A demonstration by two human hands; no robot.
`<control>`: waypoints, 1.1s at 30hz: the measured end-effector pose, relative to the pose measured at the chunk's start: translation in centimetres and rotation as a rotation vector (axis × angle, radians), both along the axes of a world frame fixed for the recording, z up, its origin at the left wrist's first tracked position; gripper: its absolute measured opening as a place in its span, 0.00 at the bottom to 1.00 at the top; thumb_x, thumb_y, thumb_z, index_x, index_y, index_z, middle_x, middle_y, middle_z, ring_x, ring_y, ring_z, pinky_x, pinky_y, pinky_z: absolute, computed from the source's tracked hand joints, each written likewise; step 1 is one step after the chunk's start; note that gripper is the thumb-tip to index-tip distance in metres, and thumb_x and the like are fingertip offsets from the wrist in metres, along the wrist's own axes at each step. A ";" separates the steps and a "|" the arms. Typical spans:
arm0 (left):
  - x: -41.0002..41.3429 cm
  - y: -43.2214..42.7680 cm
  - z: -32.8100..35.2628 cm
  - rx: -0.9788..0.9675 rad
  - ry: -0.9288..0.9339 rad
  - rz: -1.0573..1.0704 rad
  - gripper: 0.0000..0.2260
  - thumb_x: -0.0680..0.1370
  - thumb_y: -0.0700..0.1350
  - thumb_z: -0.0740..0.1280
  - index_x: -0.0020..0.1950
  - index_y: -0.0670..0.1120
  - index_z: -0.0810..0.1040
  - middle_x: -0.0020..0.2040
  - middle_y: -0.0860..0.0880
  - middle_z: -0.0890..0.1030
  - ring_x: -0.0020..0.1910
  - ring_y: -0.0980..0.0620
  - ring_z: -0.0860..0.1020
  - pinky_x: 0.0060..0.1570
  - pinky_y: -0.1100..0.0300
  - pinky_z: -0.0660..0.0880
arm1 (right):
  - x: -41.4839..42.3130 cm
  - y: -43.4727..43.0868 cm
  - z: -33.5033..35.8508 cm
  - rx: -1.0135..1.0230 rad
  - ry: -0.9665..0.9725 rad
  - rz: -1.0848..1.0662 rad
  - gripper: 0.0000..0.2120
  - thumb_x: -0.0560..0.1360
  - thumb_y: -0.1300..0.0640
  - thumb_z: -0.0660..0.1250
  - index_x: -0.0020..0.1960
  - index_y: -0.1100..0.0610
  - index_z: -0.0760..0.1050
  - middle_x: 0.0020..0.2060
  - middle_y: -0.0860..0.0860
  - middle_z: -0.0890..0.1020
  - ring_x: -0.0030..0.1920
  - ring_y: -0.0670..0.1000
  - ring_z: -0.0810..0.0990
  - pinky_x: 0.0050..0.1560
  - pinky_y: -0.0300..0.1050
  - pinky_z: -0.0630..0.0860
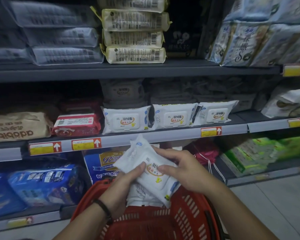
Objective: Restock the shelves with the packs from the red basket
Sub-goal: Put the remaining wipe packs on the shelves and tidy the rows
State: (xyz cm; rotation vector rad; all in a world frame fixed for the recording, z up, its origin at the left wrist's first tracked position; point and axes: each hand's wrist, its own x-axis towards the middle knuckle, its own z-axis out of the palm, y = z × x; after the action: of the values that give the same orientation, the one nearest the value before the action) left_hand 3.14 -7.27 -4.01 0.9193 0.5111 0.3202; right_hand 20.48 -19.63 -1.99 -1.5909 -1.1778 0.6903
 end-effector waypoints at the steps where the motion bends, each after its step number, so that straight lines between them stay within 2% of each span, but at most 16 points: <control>1: 0.0 0.1 0.2 -0.019 0.012 0.003 0.20 0.79 0.47 0.71 0.70 0.42 0.78 0.64 0.36 0.83 0.63 0.34 0.82 0.70 0.34 0.72 | 0.2 -0.2 0.3 -0.033 -0.050 0.027 0.28 0.80 0.67 0.72 0.74 0.44 0.77 0.68 0.38 0.82 0.69 0.41 0.79 0.72 0.48 0.76; 4: 0.2 0.0 0.0 -0.053 0.034 0.040 0.20 0.78 0.48 0.68 0.68 0.41 0.79 0.62 0.36 0.84 0.62 0.34 0.83 0.70 0.35 0.72 | 0.0 0.0 0.2 -0.068 -0.286 -0.044 0.27 0.78 0.60 0.74 0.72 0.40 0.78 0.65 0.35 0.81 0.68 0.39 0.77 0.73 0.50 0.74; 6: 0.4 0.0 -0.4 -0.084 0.028 0.108 0.21 0.78 0.49 0.69 0.68 0.41 0.79 0.62 0.35 0.84 0.61 0.34 0.83 0.69 0.35 0.73 | -1.2 0.5 -0.5 -0.021 -0.467 -0.326 0.25 0.73 0.51 0.77 0.69 0.40 0.80 0.60 0.38 0.80 0.64 0.43 0.78 0.69 0.54 0.74; 8: 0.6 0.2 -0.7 -0.098 0.022 0.201 0.23 0.76 0.50 0.71 0.69 0.41 0.79 0.62 0.34 0.84 0.61 0.33 0.83 0.69 0.34 0.73 | -3.4 1.0 -0.9 -0.014 -0.522 -0.572 0.19 0.71 0.45 0.78 0.60 0.43 0.80 0.53 0.41 0.78 0.55 0.46 0.79 0.61 0.51 0.78; 10: 0.7 0.5 -0.8 -0.089 0.006 0.258 0.25 0.75 0.51 0.73 0.70 0.42 0.78 0.62 0.35 0.83 0.61 0.33 0.82 0.68 0.34 0.74 | -5.5 1.4 -1.2 -0.121 -0.429 -0.591 0.20 0.71 0.39 0.77 0.57 0.44 0.74 0.50 0.42 0.76 0.52 0.47 0.78 0.56 0.49 0.78; 13: 0.7 0.3 -0.8 -0.001 -0.014 0.221 0.22 0.79 0.47 0.70 0.72 0.44 0.75 0.62 0.37 0.84 0.60 0.33 0.83 0.60 0.36 0.79 | -7.1 2.0 -1.7 -0.202 -0.131 -0.569 0.34 0.64 0.32 0.78 0.61 0.46 0.68 0.56 0.45 0.74 0.58 0.47 0.77 0.60 0.47 0.78; 16: 0.8 0.1 -0.5 0.047 -0.044 0.187 0.22 0.82 0.51 0.67 0.74 0.45 0.72 0.64 0.37 0.83 0.62 0.34 0.83 0.56 0.41 0.83 | -7.5 2.5 -1.3 -0.180 -0.009 -0.625 0.44 0.54 0.28 0.77 0.62 0.46 0.67 0.58 0.46 0.72 0.60 0.47 0.77 0.63 0.46 0.77; 19: 0.5 0.2 -0.5 0.140 -0.038 0.179 0.34 0.77 0.66 0.69 0.76 0.48 0.68 0.68 0.38 0.80 0.66 0.35 0.80 0.64 0.36 0.78 | -7.8 2.9 -1.1 -0.181 0.039 -0.627 0.44 0.55 0.31 0.82 0.63 0.46 0.67 0.59 0.45 0.73 0.58 0.45 0.77 0.60 0.42 0.76; 21: 0.4 0.7 -0.9 0.260 -0.033 0.172 0.36 0.71 0.71 0.71 0.73 0.54 0.69 0.69 0.40 0.80 0.66 0.35 0.80 0.67 0.34 0.74 | -7.6 3.2 -1.2 -0.137 0.149 -0.660 0.47 0.51 0.31 0.81 0.64 0.48 0.69 0.58 0.46 0.78 0.53 0.43 0.82 0.55 0.40 0.80; 22: 0.4 0.8 -0.9 0.317 -0.027 0.164 0.35 0.70 0.74 0.70 0.71 0.57 0.70 0.69 0.40 0.80 0.65 0.36 0.81 0.66 0.34 0.75 | -7.5 3.3 -1.2 -0.107 0.225 -0.671 0.48 0.51 0.35 0.83 0.64 0.50 0.70 0.56 0.46 0.82 0.50 0.42 0.85 0.51 0.38 0.80; 24: 0.4 1.2 -0.6 0.358 -0.014 0.174 0.34 0.70 0.77 0.64 0.70 0.59 0.70 0.67 0.41 0.81 0.62 0.37 0.83 0.63 0.35 0.78 | -7.2 3.5 -1.5 -0.054 0.371 -0.648 0.42 0.56 0.48 0.88 0.64 0.53 0.72 0.49 0.47 0.87 0.45 0.42 0.88 0.45 0.37 0.81; 26: 0.5 1.5 -0.3 0.371 -0.003 0.171 0.35 0.74 0.74 0.52 0.73 0.53 0.68 0.63 0.43 0.84 0.57 0.39 0.85 0.56 0.41 0.83 | -6.8 3.6 -1.4 -0.013 0.501 -0.613 0.38 0.60 0.59 0.87 0.65 0.56 0.74 0.47 0.50 0.89 0.45 0.47 0.90 0.46 0.44 0.85; 28: 0.3 2.0 -0.1 0.385 0.001 0.135 0.33 0.77 0.68 0.47 0.72 0.51 0.69 0.58 0.43 0.87 0.53 0.40 0.87 0.52 0.44 0.85 | -6.3 3.4 -1.2 -0.016 0.641 -0.577 0.33 0.62 0.61 0.84 0.65 0.58 0.77 0.48 0.54 0.89 0.44 0.52 0.90 0.46 0.50 0.86; 29: 0.0 2.2 0.3 0.376 -0.008 0.087 0.27 0.80 0.65 0.48 0.72 0.53 0.70 0.58 0.42 0.87 0.54 0.39 0.86 0.53 0.44 0.84 | -6.0 3.3 -1.2 -0.024 0.688 -0.558 0.28 0.66 0.63 0.82 0.63 0.59 0.78 0.48 0.56 0.89 0.42 0.54 0.89 0.46 0.52 0.86; 31: -0.7 2.8 1.3 0.315 -0.044 -0.052 0.14 0.84 0.51 0.62 0.70 0.56 0.72 0.60 0.38 0.85 0.52 0.37 0.85 0.53 0.45 0.82 | -5.2 3.1 -1.0 -0.039 0.736 -0.525 0.24 0.68 0.64 0.79 0.63 0.61 0.79 0.48 0.58 0.89 0.44 0.56 0.89 0.50 0.56 0.85; 33: -1.3 3.5 1.3 0.302 -0.059 -0.095 0.19 0.80 0.43 0.72 0.68 0.56 0.74 0.57 0.33 0.84 0.43 0.39 0.84 0.43 0.48 0.82 | -4.6 2.9 -0.9 -0.021 0.686 -0.523 0.23 0.68 0.66 0.79 0.62 0.62 0.81 0.49 0.59 0.89 0.48 0.60 0.89 0.54 0.56 0.84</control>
State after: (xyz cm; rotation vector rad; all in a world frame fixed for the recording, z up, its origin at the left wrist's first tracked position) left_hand 1.84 -3.76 -2.73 1.2199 0.3685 0.3423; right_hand 15.84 -16.77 -2.92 -1.4159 -0.2398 0.7993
